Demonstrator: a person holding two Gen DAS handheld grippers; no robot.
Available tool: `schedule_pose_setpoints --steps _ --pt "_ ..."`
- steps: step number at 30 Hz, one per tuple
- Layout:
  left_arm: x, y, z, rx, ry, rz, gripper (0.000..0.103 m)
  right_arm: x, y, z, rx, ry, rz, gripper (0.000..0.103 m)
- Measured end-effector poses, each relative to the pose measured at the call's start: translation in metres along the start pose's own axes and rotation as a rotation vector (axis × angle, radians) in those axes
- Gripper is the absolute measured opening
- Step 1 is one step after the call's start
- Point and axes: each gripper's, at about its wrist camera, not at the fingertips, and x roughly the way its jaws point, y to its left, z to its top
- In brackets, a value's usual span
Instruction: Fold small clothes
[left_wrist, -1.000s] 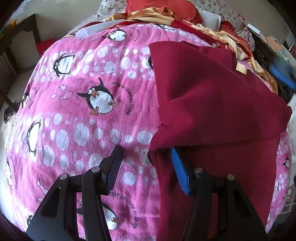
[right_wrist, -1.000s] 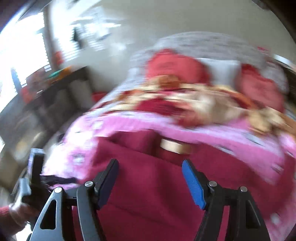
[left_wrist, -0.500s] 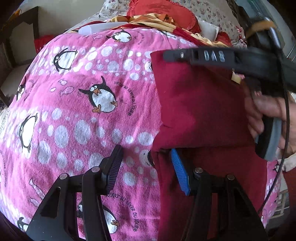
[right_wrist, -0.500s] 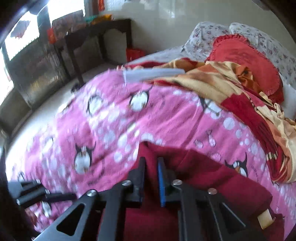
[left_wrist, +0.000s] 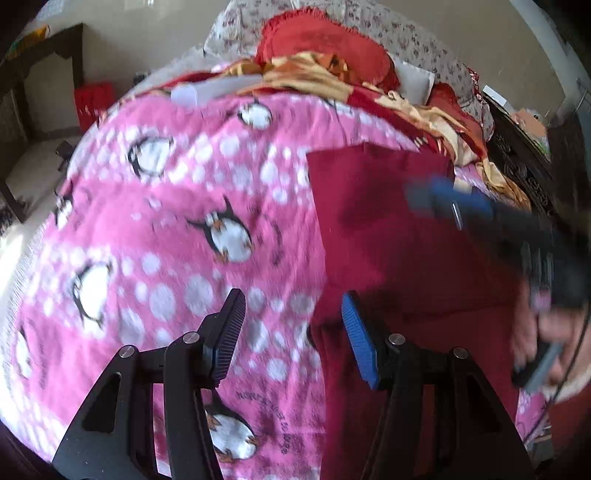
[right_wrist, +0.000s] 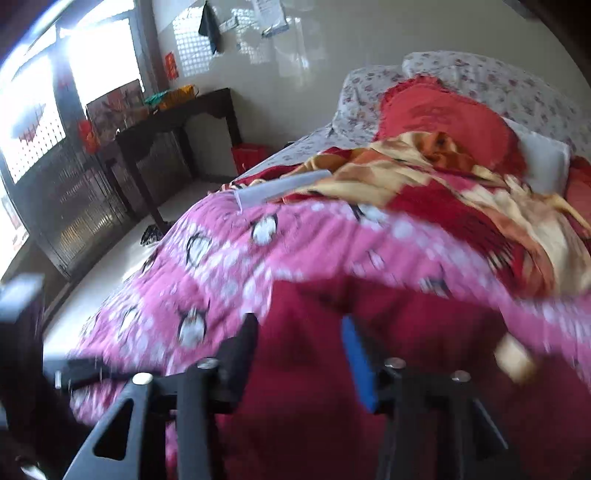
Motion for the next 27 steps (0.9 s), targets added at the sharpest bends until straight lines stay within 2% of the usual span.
schedule_pose_setpoints --steps 7,9,12,15,22,27 --pt "0.019 -0.027 0.008 0.014 0.004 0.015 0.054 -0.001 -0.025 -0.065 0.125 0.093 -0.111 0.047" --pt "0.033 -0.036 0.008 0.032 0.022 0.047 0.054 0.003 -0.03 -0.074 0.147 0.103 -0.117 0.047" --pt "0.051 -0.04 0.006 0.041 0.04 0.097 0.054 0.004 -0.027 -0.08 0.115 0.095 -0.137 0.047" --pt "0.055 -0.041 0.005 0.037 0.028 0.113 0.054 -0.002 -0.022 -0.079 0.082 0.11 -0.15 0.047" --pt "0.051 -0.049 0.007 0.06 0.034 0.137 0.054 -0.052 -0.042 -0.089 0.113 0.034 -0.218 0.049" --pt "0.036 -0.055 0.006 0.042 0.007 0.095 0.054 -0.085 -0.066 -0.1 0.181 -0.012 -0.303 0.049"
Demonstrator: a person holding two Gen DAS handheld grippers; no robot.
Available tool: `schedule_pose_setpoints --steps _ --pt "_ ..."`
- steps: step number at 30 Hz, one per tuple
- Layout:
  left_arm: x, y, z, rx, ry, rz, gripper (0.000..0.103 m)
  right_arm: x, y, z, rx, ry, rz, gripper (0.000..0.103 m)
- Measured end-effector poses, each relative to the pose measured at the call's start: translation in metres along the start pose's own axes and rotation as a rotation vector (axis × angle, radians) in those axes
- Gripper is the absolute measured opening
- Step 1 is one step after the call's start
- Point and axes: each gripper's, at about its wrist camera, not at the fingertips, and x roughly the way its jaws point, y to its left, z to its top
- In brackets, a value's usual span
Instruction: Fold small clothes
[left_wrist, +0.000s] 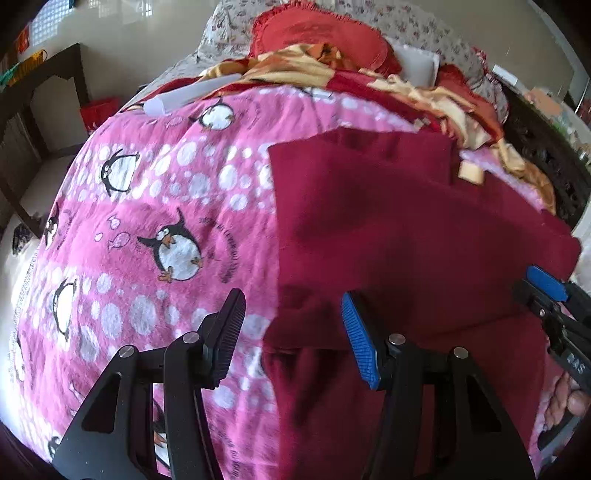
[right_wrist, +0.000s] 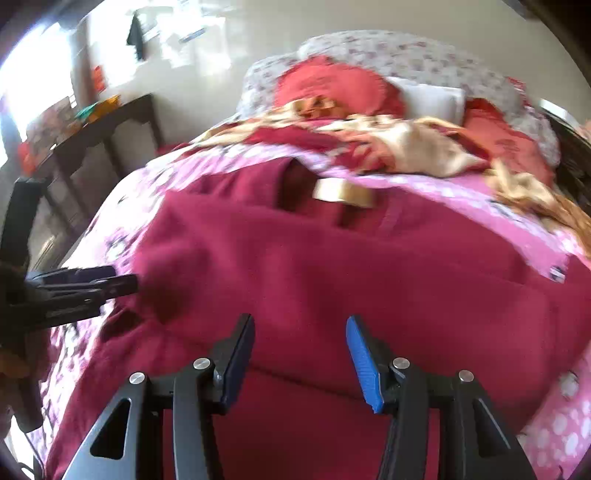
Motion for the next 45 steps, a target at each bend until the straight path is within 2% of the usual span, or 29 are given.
schedule_pose_setpoints --steps 3,5,8,11,14,16,18,19,21,24,25,28,31,32,37,39,43,45 --pt "-0.002 -0.005 -0.001 -0.014 -0.006 -0.037 0.054 -0.005 -0.023 0.0 0.052 -0.004 -0.057 0.049" --pt "0.003 -0.013 -0.002 0.0 0.012 -0.036 0.054 -0.003 -0.039 -0.003 0.1 0.0 -0.088 0.049" --pt "0.013 -0.026 -0.006 0.059 0.02 0.012 0.058 0.009 -0.06 -0.009 0.166 0.047 -0.108 0.051" --pt "0.018 -0.033 -0.007 0.105 0.029 0.05 0.059 0.01 -0.071 -0.016 0.209 0.074 -0.062 0.051" --pt "0.019 -0.031 -0.006 0.098 0.03 0.045 0.059 -0.013 -0.083 -0.013 0.234 0.036 -0.029 0.051" --pt "0.018 -0.027 -0.005 0.083 0.033 0.032 0.059 -0.039 -0.096 -0.01 0.251 -0.027 -0.006 0.052" --pt "0.018 -0.024 -0.004 0.071 0.035 0.024 0.059 -0.064 -0.108 -0.009 0.264 -0.088 -0.015 0.058" --pt "0.018 -0.023 -0.005 0.066 0.037 0.021 0.059 -0.083 -0.122 -0.01 0.279 -0.133 -0.046 0.064" --pt "0.019 -0.022 -0.005 0.061 0.04 0.02 0.059 -0.109 -0.148 -0.011 0.308 -0.189 -0.118 0.066" --pt "0.018 -0.023 -0.006 0.064 0.039 0.025 0.059 -0.126 -0.197 -0.013 0.374 -0.202 -0.224 0.066" --pt "0.019 -0.024 -0.006 0.066 0.04 0.029 0.059 -0.126 -0.224 -0.015 0.428 -0.193 -0.258 0.066" --pt "0.02 -0.025 -0.006 0.074 0.042 0.038 0.059 -0.11 -0.29 -0.02 0.592 -0.14 -0.3 0.066" --pt "0.021 -0.027 -0.005 0.079 0.047 0.045 0.061 -0.086 -0.339 -0.027 0.728 -0.098 -0.287 0.053" --pt "0.022 -0.027 -0.005 0.08 0.049 0.045 0.062 -0.078 -0.349 -0.027 0.754 -0.082 -0.273 0.053" --pt "0.028 -0.028 0.0 0.078 0.069 0.052 0.062 -0.029 -0.387 -0.031 0.87 0.0 -0.185 0.052" --pt "0.029 -0.028 0.001 0.071 0.076 0.051 0.063 -0.014 -0.394 -0.034 0.903 0.027 -0.176 0.052" --pt "0.032 -0.027 0.003 0.064 0.081 0.053 0.064 0.006 -0.405 -0.029 0.926 0.019 -0.164 0.052" --pt "0.033 -0.028 0.003 0.066 0.082 0.057 0.065 0.012 -0.411 -0.026 0.938 0.008 -0.117 0.052"
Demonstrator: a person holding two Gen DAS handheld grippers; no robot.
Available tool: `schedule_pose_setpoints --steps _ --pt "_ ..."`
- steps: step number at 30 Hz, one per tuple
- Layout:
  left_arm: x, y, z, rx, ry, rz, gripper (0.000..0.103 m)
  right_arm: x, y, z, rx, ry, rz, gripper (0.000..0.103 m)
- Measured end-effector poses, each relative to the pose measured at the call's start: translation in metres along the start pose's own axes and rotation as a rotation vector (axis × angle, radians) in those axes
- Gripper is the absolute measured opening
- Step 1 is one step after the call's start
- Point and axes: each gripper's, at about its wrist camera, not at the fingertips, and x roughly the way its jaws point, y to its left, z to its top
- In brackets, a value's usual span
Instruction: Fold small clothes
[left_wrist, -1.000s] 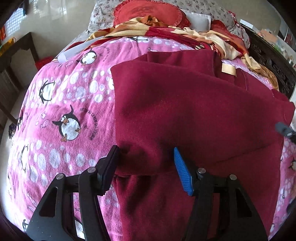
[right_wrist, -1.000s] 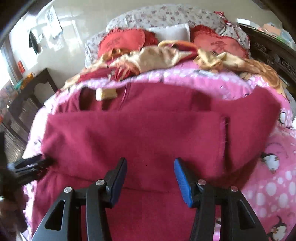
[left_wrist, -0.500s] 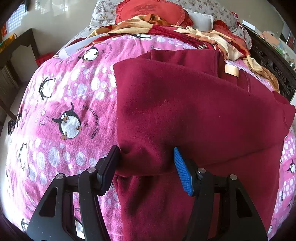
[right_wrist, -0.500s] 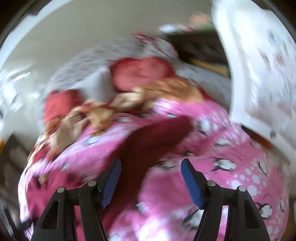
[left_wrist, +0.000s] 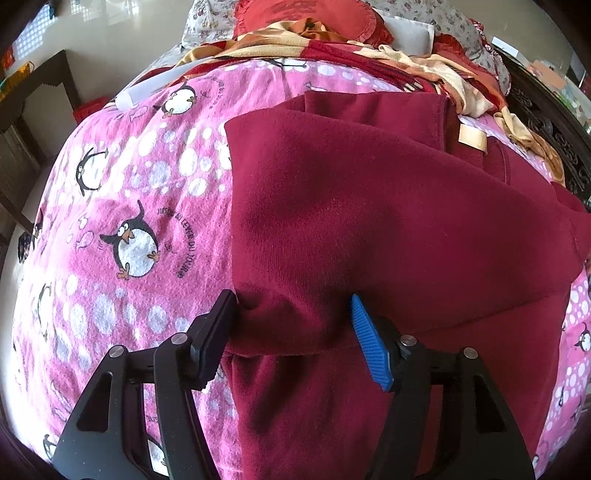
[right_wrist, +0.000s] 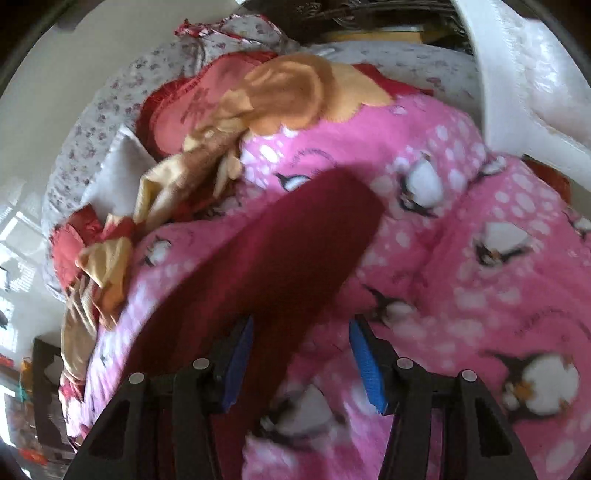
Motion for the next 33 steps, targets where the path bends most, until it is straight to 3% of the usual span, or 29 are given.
schedule_pose_setpoints --steps 3,6,8,9,14,18,21,22,24,26,29,33 --pt "0.002 -0.002 0.001 0.002 0.0 0.007 0.065 0.013 -0.002 0.005 0.029 0.024 0.006 0.052" --pt "0.003 -0.002 0.001 0.004 0.0 0.007 0.066 0.019 -0.006 0.006 0.061 0.025 0.048 0.027" --pt "0.004 -0.002 0.001 0.008 0.0 0.006 0.066 0.019 -0.012 0.006 0.089 0.019 0.069 0.004" --pt "0.005 -0.002 0.001 0.007 0.0 0.005 0.066 0.016 -0.013 0.005 0.098 0.009 0.083 0.001" --pt "0.005 -0.001 0.002 0.005 0.0 0.004 0.066 -0.03 -0.014 -0.001 0.106 -0.115 0.145 0.0" --pt "0.003 -0.001 0.001 0.002 -0.005 -0.001 0.066 -0.09 -0.006 -0.007 0.022 -0.221 0.16 0.0" --pt "0.003 -0.002 -0.001 0.006 -0.012 0.001 0.066 -0.105 -0.004 -0.005 -0.035 -0.178 0.105 0.0" --pt "0.002 -0.003 -0.002 0.005 -0.015 0.003 0.066 -0.098 -0.002 -0.005 -0.044 -0.122 0.095 0.002" --pt "0.002 -0.004 -0.003 0.001 -0.02 0.007 0.066 -0.084 -0.001 -0.009 -0.036 -0.078 0.061 0.018" --pt "0.001 -0.004 -0.005 0.0 -0.022 0.006 0.066 -0.065 0.001 -0.014 -0.032 -0.054 0.015 0.062" --pt "0.001 -0.004 -0.006 0.006 -0.016 0.006 0.068 -0.032 0.002 -0.013 0.006 -0.017 -0.03 0.064" --pt "0.003 -0.003 -0.003 0.01 -0.002 0.0 0.068 0.001 0.009 0.0 0.05 0.008 -0.064 0.057"
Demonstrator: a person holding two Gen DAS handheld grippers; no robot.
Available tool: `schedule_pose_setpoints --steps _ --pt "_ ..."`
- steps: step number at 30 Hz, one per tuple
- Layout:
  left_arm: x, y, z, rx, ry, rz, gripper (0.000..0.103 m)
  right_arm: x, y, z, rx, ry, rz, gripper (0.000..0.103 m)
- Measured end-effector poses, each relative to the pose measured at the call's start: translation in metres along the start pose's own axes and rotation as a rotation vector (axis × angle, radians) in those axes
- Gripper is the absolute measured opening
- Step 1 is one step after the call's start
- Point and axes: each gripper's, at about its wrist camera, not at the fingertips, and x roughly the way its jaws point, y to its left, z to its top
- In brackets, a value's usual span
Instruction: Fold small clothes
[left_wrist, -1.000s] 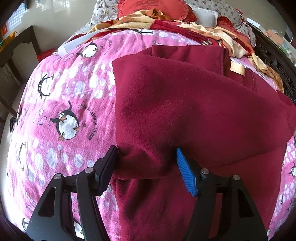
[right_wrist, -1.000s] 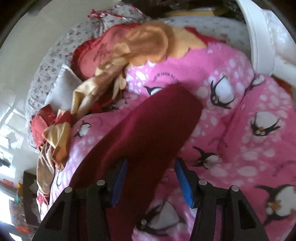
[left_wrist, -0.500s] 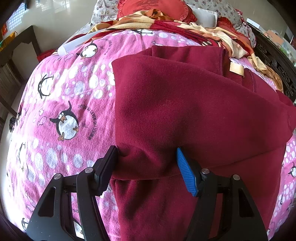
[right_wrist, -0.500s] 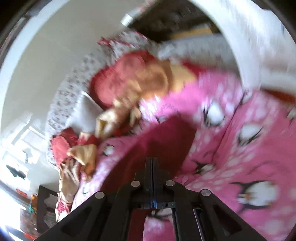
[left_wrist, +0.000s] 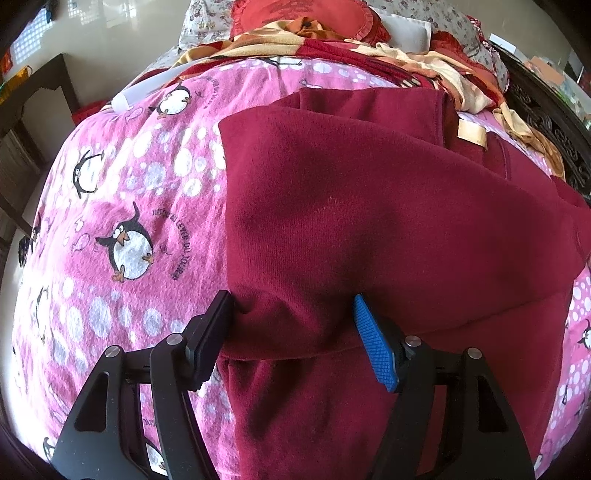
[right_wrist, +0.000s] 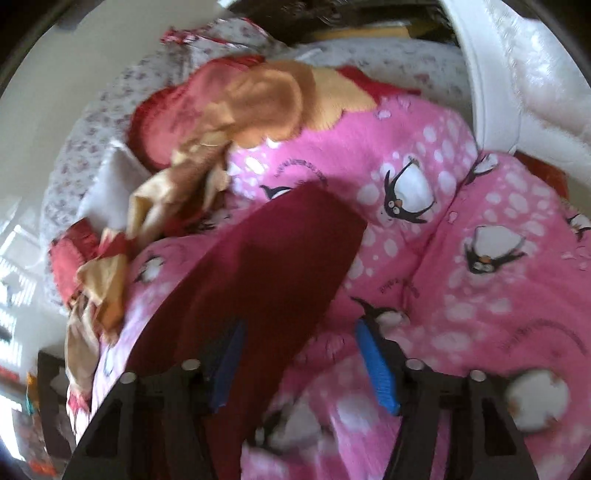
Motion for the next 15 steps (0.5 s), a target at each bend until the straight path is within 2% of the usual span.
schedule_pose_setpoints --steps 3,6,7,8,9,10,12,15 --pt "0.002 0.001 0.001 -0.002 0.004 -0.002 0.069 0.023 0.0 0.012 0.066 0.048 -0.039 0.057" --pt "0.003 0.001 0.002 0.001 0.006 0.0 0.069 0.037 -0.011 0.014 0.145 0.043 0.0 0.056" --pt "0.003 0.001 0.002 0.003 0.008 0.001 0.069 0.035 -0.014 0.014 0.161 0.016 0.01 0.048" --pt "0.003 0.001 0.003 0.004 0.01 0.0 0.069 0.031 -0.018 0.014 0.174 -0.003 0.028 0.028" --pt "0.003 0.002 0.003 0.004 0.013 -0.002 0.069 0.025 -0.022 0.014 0.191 -0.024 0.065 0.014" --pt "0.004 0.002 0.004 0.002 0.015 -0.005 0.069 0.013 -0.028 0.014 0.211 -0.051 0.118 0.005" --pt "0.003 0.003 0.004 0.0 0.015 -0.009 0.069 -0.009 -0.032 0.015 0.197 -0.093 0.15 0.005" --pt "-0.001 0.003 0.004 -0.001 0.01 -0.013 0.069 -0.066 -0.037 0.018 0.125 -0.173 0.2 0.005"
